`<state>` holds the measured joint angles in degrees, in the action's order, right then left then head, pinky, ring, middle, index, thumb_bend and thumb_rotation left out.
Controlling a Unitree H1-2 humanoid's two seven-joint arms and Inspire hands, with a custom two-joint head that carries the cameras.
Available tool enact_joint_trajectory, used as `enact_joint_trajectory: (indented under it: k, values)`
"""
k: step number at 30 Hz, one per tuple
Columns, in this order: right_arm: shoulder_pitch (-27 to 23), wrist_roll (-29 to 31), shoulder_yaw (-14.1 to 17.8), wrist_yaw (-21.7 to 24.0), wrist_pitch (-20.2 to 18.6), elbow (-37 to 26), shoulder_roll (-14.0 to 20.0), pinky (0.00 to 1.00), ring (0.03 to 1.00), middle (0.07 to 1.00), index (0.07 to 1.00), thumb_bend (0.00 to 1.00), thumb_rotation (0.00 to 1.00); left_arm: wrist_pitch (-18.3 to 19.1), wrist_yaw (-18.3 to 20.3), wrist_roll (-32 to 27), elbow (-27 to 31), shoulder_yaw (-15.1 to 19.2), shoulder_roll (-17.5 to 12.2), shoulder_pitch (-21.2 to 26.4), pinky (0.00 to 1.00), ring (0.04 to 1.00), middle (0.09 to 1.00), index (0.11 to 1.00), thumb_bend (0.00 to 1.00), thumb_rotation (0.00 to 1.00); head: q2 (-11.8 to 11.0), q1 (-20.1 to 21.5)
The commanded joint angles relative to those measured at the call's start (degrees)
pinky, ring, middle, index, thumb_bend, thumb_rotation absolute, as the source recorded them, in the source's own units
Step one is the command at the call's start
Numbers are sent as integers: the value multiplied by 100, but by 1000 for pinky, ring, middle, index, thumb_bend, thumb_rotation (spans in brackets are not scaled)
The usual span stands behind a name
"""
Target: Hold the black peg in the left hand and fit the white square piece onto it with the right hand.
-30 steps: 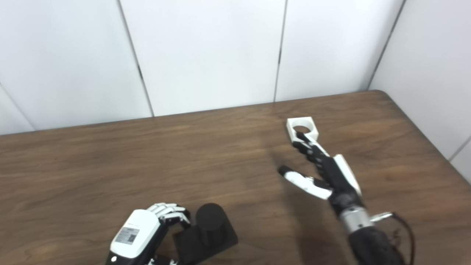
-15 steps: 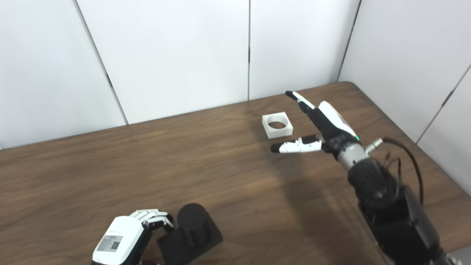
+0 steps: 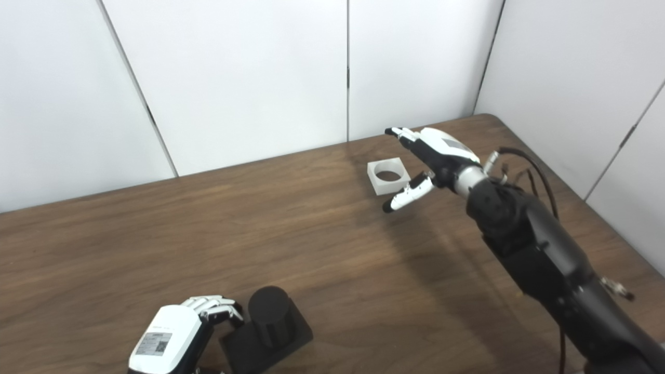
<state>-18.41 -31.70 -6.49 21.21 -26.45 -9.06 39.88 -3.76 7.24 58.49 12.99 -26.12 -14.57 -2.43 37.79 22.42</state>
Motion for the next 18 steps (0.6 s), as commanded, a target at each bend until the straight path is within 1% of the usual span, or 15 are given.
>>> enact_joint_trajectory:
  k: [1,5,10,14,18]
  values:
    - [-363,-197,-62,27,159,150,239,951,1000,1000,970,943,246,355,423,383,-206,-56,-86,-106,768,766,729,488,518,48,9,-28]
    - [-670,-434,-446,264,161,557,265,980,1000,1000,970,917,248,405,456,432,-189,-101,-82,-99,766,767,729,488,518,48,7,-98]
    - [-1052,-720,-895,406,348,1116,227,984,1000,1000,964,910,246,426,456,423,-175,-124,-66,-95,776,768,725,488,518,48,-12,-130]
    - [-1310,-851,-1100,345,536,1606,146,997,1000,1000,973,905,233,435,414,446,-192,-149,-41,-100,776,764,723,488,518,48,-6,-182]
    - [-1532,-957,-1212,334,577,1982,40,1000,1000,1000,975,902,227,449,420,496,-174,-166,-18,-111,773,763,722,488,518,48,21,-226]
